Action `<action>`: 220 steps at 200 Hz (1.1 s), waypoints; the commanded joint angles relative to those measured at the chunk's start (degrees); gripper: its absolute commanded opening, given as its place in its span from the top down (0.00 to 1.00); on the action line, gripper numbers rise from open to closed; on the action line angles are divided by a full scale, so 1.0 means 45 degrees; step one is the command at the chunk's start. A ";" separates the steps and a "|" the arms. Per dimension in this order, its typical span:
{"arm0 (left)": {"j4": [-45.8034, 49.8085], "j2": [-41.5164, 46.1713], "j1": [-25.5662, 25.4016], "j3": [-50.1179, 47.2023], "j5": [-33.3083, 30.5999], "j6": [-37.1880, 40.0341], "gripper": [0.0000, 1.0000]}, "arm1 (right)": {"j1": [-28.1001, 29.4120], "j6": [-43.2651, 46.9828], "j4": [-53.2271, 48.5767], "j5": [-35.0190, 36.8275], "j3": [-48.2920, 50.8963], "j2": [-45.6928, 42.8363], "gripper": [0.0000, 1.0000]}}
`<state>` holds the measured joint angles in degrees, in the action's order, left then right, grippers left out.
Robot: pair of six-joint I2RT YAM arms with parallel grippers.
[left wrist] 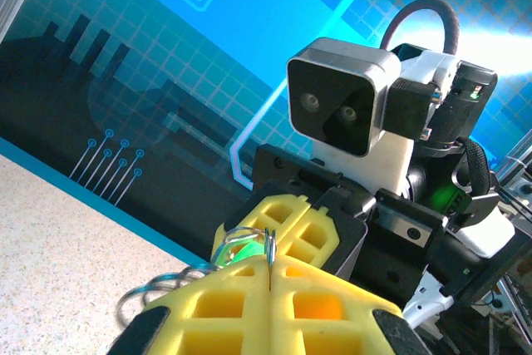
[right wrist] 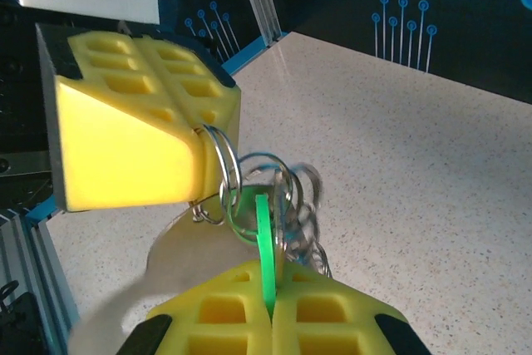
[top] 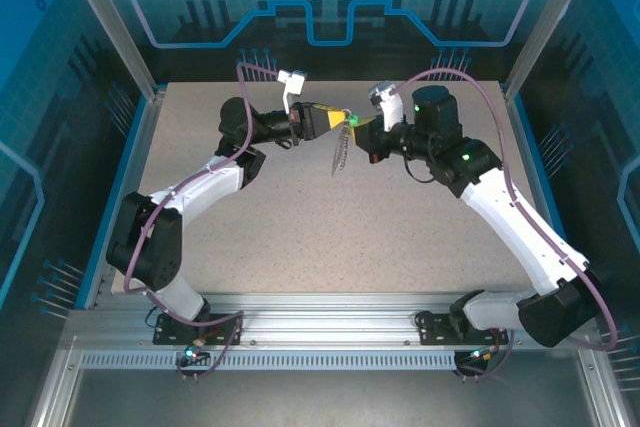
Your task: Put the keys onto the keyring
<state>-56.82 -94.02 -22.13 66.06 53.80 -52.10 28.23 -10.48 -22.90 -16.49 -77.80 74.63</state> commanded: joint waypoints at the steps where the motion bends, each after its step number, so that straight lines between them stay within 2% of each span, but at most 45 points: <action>1: -0.0326 0.0385 -0.0101 0.0007 0.0095 0.0365 1.00 | 0.0172 -0.0132 0.0134 0.0061 -0.0543 0.0107 1.00; 124: -0.0288 0.0385 -0.0102 -0.0053 0.0095 0.0415 1.00 | -0.0651 -0.0083 -0.0127 0.0203 -0.0543 -0.0618 1.00; 220: -0.0239 0.0390 -0.0111 0.0006 0.0115 0.0423 1.00 | -0.0632 -0.0327 0.0132 -0.0226 -0.0538 -0.0430 1.00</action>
<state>-56.80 -94.02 -22.31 66.06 53.60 -51.92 26.17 -10.92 -23.07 -16.99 -78.50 72.75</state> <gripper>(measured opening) 0.064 0.066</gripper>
